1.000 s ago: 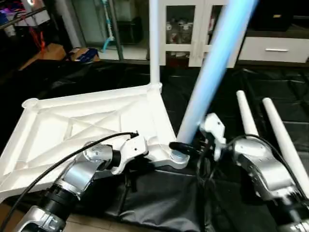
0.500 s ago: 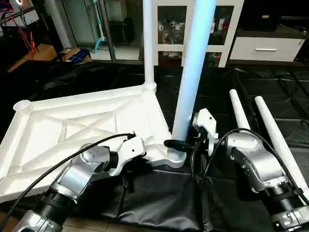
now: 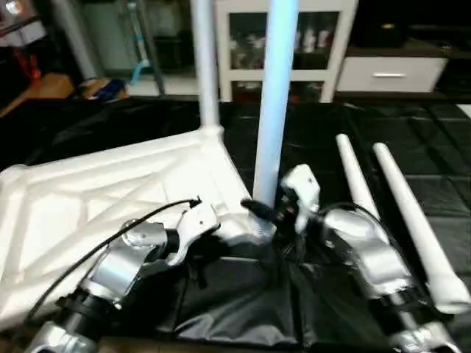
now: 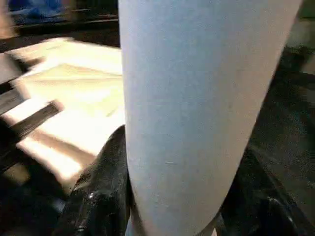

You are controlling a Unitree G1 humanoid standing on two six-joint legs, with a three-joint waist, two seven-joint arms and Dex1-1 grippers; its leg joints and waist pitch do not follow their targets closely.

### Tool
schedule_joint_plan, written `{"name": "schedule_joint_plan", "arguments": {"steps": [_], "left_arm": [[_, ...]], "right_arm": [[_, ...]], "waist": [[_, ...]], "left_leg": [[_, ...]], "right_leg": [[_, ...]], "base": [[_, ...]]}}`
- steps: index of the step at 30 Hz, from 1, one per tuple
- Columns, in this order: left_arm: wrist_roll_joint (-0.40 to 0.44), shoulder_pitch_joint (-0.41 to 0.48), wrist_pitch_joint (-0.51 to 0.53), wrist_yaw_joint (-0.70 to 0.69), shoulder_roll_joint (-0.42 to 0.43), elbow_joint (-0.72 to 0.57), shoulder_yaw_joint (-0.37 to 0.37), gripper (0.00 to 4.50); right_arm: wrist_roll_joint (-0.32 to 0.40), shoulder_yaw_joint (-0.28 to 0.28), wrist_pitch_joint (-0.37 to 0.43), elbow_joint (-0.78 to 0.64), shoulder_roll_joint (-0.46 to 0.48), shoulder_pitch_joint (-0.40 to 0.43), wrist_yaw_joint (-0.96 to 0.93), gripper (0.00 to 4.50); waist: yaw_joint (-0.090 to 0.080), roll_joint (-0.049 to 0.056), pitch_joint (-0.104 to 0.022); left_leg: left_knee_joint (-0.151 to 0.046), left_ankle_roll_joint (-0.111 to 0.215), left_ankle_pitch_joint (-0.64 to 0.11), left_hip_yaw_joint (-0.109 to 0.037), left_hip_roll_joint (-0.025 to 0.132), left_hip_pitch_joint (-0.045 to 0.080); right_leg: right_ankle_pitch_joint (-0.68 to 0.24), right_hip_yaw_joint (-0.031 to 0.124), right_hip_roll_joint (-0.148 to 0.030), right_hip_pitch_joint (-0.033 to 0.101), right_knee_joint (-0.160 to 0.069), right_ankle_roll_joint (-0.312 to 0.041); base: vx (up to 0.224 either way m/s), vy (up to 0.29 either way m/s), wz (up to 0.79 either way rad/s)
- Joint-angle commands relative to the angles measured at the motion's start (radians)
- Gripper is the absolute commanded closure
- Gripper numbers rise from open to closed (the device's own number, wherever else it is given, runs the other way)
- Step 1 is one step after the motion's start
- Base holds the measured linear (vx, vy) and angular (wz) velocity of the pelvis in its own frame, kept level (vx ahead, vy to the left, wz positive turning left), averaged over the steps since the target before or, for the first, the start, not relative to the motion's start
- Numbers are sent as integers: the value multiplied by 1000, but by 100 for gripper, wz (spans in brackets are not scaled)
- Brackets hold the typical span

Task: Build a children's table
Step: Insert table leg to table base

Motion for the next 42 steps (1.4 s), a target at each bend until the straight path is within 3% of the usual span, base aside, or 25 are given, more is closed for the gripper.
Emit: {"name": "schedule_joint_plan", "arguments": {"steps": [1,4,5,6,7,8,9,10,11,12,13,14,15,16,17,18,19,20,24,29,30,33,35,40,42], "left_arm": [[-14,-20,23,78,-49,13,36,450],[5,-50,63,205,-107,39,81,450],[9,-64,82,262,-134,50,103,450],[7,-79,95,322,-166,66,130,450],[7,-93,110,366,-191,79,144,450],[11,-111,113,413,-219,99,154,450],[10,-120,113,431,-233,111,158,450],[10,-129,112,448,-246,123,160,450],[15,-138,101,465,-256,136,158,450],[14,-144,98,470,-265,143,159,450],[15,-147,98,472,-271,146,160,450],[18,-146,99,472,-271,143,157,450],[22,-145,104,474,-272,141,157,450],[23,-138,110,464,-266,132,155,450],[26,-133,110,458,-259,128,150,450],[23,-126,112,451,-252,124,149,450],[21,-125,112,449,-251,123,148,450],[21,-125,112,449,-251,123,148,450],[16,-119,109,437,-243,122,141,450],[19,-111,100,407,-229,113,122,450],[15,-108,102,399,-226,110,118,450],[13,-107,102,393,-223,109,114,450],[5,-106,103,373,-216,107,105,450],[-5,-105,99,340,-204,99,94,450],[0,-100,91,306,-183,90,73,450]], "right_arm": [[-78,-43,34,186,16,10,-174,265],[-105,-52,6,263,50,-28,-285,265],[-118,-55,-7,294,66,-43,-334,265],[-125,-56,-18,329,85,-61,-373,265],[-130,-60,-26,365,106,-80,-419,265],[-141,-64,-35,411,132,-108,-485,265],[-145,-63,-42,432,144,-123,-509,265],[-151,-62,-50,455,157,-140,-535,265],[-149,-68,-64,486,171,-161,-553,266],[-142,-77,-75,510,183,-180,-561,266],[-138,-85,-86,531,191,-194,-568,266],[-135,-90,-97,542,195,-204,-567,266],[-134,-93,-109,555,197,-212,-569,266],[-125,-100,-118,562,199,-219,-562,266],[-120,-108,-130,574,201,-229,-555,266],[-112,-118,-142,588,204,-241,-538,266],[-110,-121,-147,595,205,-245,-534,266],[-110,-121,-147,595,205,-245,-534,266],[-108,-132,-171,620,206,-259,-517,266],[-99,-144,-205,635,204,-268,-467,266],[-91,-145,-210,627,204,-267,-436,210],[-90,-147,-216,626,203,-269,-425,196],[-89,-141,-226,605,196,-271,-379,153],[-83,-130,-237,574,173,-271,-290,118],[-78,-126,-227,540,149,-265,-242,97]], "waist": [[-11,-4,-7],[-21,11,-2],[-23,11,-1],[-22,10,-2],[-29,1,5],[-33,3,9],[-40,12,14],[-37,20,15],[-1,27,18],[33,29,3],[21,-46,-19],[31,-48,-23],[60,-34,-26],[63,-28,-15],[66,-16,-21],[59,-10,-17],[52,-9,-13],[53,-3,-16],[52,-4,-21],[50,-3,-20],[50,-2,-21],[51,-2,-21],[55,-3,-30],[64,0,-39],[67,1,-41]], "left_leg": [[-107,-80,-710,-84,81,17],[-133,-105,-812,-98,89,18],[-140,-107,-820,-100,92,11],[-140,-108,-821,-96,91,12],[-122,-95,-823,-81,76,38],[-120,-88,-832,-81,73,44],[-135,-85,-862,-82,77,35],[-157,-92,-891,-83,84,20],[-247,-110,-956,-68,117,-49],[-261,-113,-944,-47,117,-51],[-101,-72,-633,-22,52,72],[-5,-22,-449,-30,35,76],[-5,49,-131,-70,57,-27],[-28,49,-77,-82,66,-55],[-78,30,-108,-74,83,-36],[-90,19,-273,-68,91,-17],[-92,-15,-418,-64,85,-11],[-93,-29,-451,-68,84,-8],[-103,-30,-407,-63,83,-15],[-101,-21,-405,-61,85,-14],[-101,-19,-402,-59,85,-13],[-100,-13,-393,-58,85,-12],[-95,15,-296,-54,85,-19],[-83,54,-207,-47,87,-19],[-75,102,-122,-44,87,-21]], "right_leg": [[-719,23,-79,-9,-107,-69],[-550,-11,-65,16,-90,-88],[-512,-11,-67,25,-82,-94],[-499,-9,-69,23,-85,-99],[-590,-21,-72,-7,-115,-94],[-626,-34,-70,-7,-122,-80],[-628,-55,-61,9,-116,-62],[-581,-66,-52,31,-90,-62],[-360,-51,-30,108,61,-79],[-221,-42,-26,113,99,-83],[-533,27,-89,-33,-74,-92],[-724,44,-156,-39,-131,-91],[-711,91,-202,52,-110,-108],[-644,66,-182,60,-94,-120],[-454,18,-93,34,-65,-146],[-397,14,-73,20,-55,-177],[-457,17,-76,15,-59,-190],[-477,20,-79,16,-60,-187],[-340,22,-76,30,-64,-196],[-371,25,-80,29,-68,-194],[-364,25,-79,28,-69,-198],[-355,25,-80,29,-68,-208],[-227,24,-78,40,-56,-236],[-136,22,-78,42,-49,-267],[-11,18,-75,44,-35,-298]], "base": [[-56,11,-11],[-37,12,-7],[0,0,0],[0,0,0],[-62,15,5],[-62,15,5],[-59,16,1],[-79,9,-2],[-79,9,-2],[-56,-52,22],[60,-126,17],[60,-126,17],[108,-83,-27],[63,-12,-29],[63,-12,-29],[0,0,0],[0,0,0],[0,0,0],[0,0,0],[0,0,0],[0,0,0],[0,0,0],[0,0,0],[0,0,0],[0,0,0]]}}
